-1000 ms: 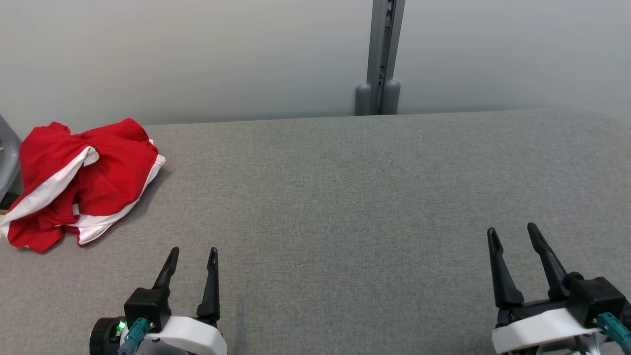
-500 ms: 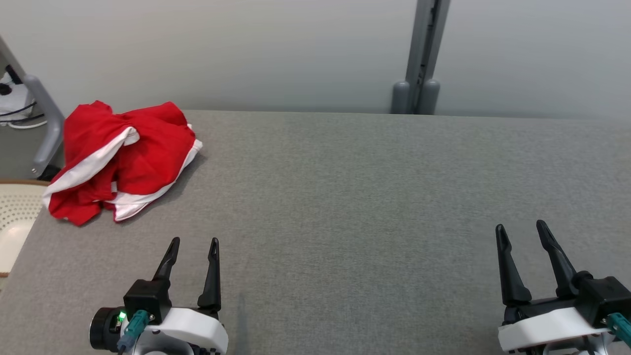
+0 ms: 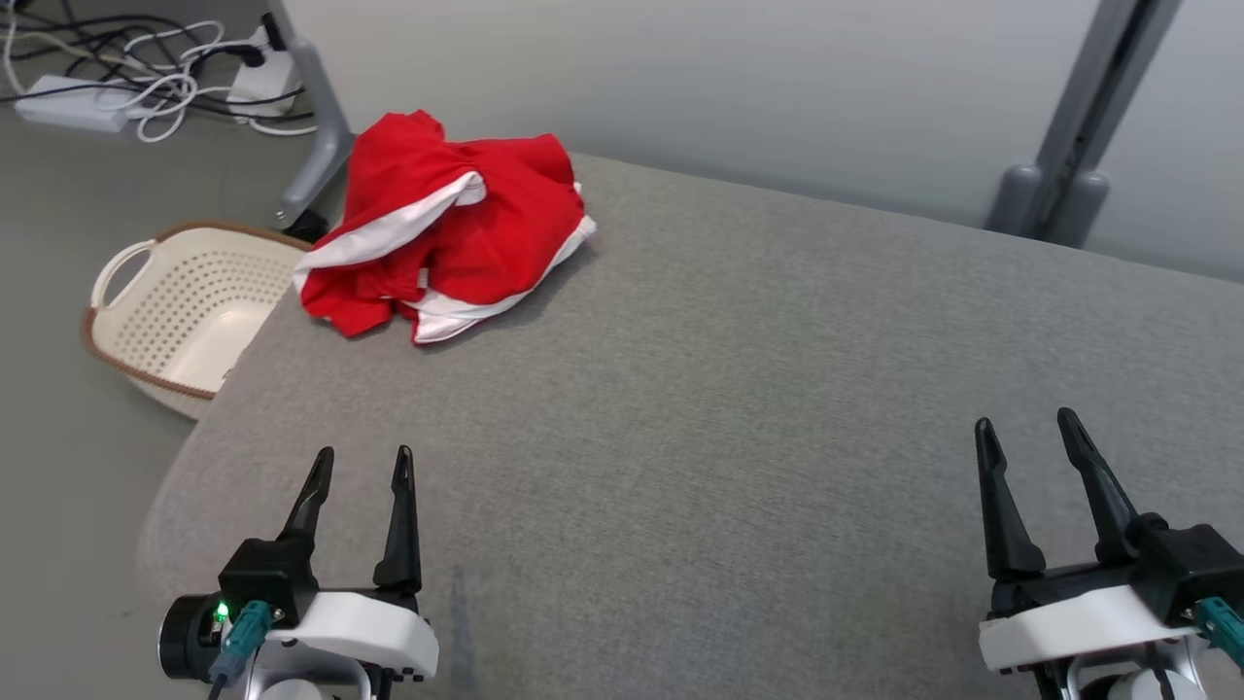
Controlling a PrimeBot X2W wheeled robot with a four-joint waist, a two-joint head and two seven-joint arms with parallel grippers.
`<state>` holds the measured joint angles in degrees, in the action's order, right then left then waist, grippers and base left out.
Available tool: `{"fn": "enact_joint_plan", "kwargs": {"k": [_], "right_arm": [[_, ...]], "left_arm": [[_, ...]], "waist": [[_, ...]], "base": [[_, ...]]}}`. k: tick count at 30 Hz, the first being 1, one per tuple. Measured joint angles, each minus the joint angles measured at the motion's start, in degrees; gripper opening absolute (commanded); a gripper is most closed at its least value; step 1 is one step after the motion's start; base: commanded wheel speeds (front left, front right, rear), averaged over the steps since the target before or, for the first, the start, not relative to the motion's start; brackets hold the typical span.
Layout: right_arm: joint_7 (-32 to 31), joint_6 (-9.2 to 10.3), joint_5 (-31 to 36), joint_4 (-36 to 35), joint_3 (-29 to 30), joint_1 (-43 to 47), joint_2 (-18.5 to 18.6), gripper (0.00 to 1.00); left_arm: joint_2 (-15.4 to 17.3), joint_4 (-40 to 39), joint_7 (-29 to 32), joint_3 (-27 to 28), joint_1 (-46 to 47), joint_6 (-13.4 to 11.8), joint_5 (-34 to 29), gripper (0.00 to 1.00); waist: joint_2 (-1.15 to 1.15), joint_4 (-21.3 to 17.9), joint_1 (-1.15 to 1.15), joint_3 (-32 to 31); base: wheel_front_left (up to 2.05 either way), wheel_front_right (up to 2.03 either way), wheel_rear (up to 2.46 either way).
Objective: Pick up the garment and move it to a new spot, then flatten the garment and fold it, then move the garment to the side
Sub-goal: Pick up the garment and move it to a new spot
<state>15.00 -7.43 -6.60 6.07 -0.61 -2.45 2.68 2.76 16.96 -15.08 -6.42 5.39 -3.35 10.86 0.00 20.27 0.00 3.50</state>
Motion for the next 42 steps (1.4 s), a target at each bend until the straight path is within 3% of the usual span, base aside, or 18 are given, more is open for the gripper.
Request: {"fn": "enact_joint_plan", "kwargs": {"k": [8,16,22,27,33,42], "right_arm": [[0.0,0.00,0.7,0.1,-1.3,-1.4,0.0,1.00],[0.0,0.00,1.6,0.0,-2.0,-2.0,0.0,1.00],[0.0,0.00,2.8,-0.2,-2.9,-3.7,0.0,1.00],[0.0,0.00,3.9,-0.7,-3.4,-5.5,0.0,1.00],[0.0,0.00,4.9,-0.9,-4.3,-7.0,0.0,1.00],[0.0,-0.01,6.2,-1.4,-4.7,-8.8,0.0,1.00]], "left_arm": [[0.0,-0.8,0.0,0.3,-0.6,-0.7,1.7,1.00],[0.0,-1.6,0.0,0.9,-1.2,-1.0,2.6,1.00],[0.1,-2.6,0.0,2.9,3.0,0.2,0.9,1.00],[2.3,-2.1,0.0,4.7,10.2,2.7,-0.4,1.00],[8.2,4.5,0.6,3.9,21.6,6.7,-2.8,1.00],[15.1,15.9,10.6,0.0,37.6,10.2,-2.4,1.00]], "waist": [[0.00,6.1,0.00,1.9],[0.00,7.1,0.00,3.6],[0.00,5.8,0.00,5.7],[0.00,3.9,0.00,8.0],[0.00,0.0,0.00,10.2],[0.00,-6.3,0.00,14.0]], "base": [[0.00,0.00,0.00],[0.00,0.00,0.00],[0.00,0.00,0.00],[0.00,0.00,0.00],[0.00,0.00,0.00],[0.00,0.00,0.00]]}}
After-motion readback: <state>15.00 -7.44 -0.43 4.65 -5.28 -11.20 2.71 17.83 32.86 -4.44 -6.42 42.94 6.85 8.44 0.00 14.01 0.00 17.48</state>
